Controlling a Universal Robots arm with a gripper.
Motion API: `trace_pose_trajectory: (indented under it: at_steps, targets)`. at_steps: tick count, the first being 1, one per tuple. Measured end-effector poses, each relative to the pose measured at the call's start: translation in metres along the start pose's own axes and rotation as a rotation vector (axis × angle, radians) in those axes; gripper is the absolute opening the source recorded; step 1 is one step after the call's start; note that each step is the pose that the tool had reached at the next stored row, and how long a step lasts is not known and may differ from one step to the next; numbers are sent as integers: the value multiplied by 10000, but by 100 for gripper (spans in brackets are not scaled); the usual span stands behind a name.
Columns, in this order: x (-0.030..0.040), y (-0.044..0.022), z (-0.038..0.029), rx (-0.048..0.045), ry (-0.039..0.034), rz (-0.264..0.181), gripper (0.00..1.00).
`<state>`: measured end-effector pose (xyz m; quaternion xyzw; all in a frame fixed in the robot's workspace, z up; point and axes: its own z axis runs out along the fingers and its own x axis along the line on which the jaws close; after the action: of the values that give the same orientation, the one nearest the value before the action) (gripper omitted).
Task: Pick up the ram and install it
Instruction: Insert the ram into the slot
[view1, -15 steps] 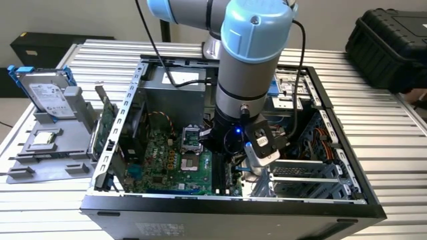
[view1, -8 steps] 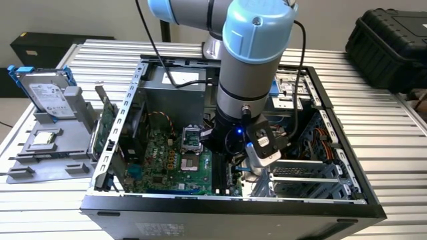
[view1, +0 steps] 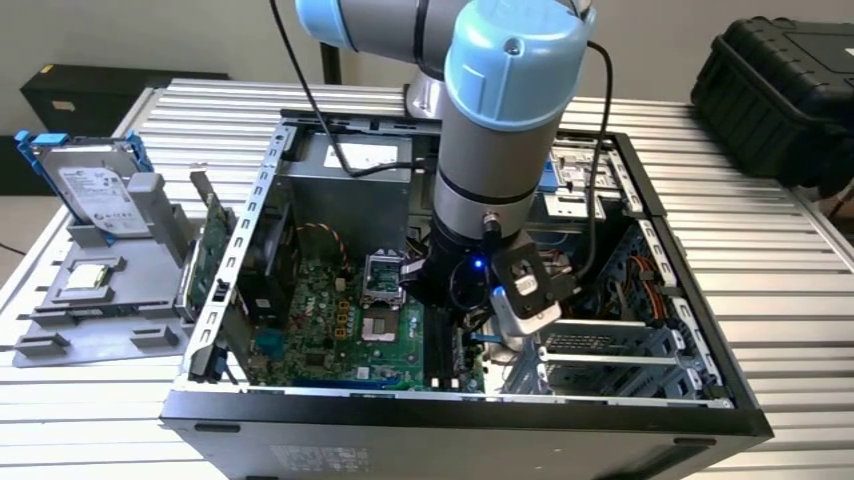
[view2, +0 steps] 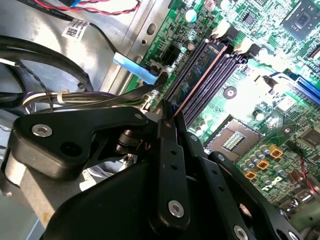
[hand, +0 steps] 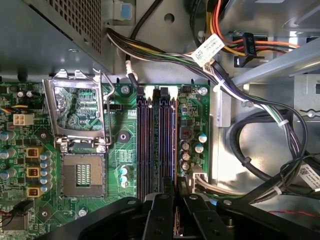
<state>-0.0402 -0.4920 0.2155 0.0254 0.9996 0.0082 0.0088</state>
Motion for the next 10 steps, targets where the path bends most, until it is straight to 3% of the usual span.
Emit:
trace_pose_trajectory:
  at_steps: [10]
  targets:
    - [0, 0, 19, -8, -3, 41, 0]
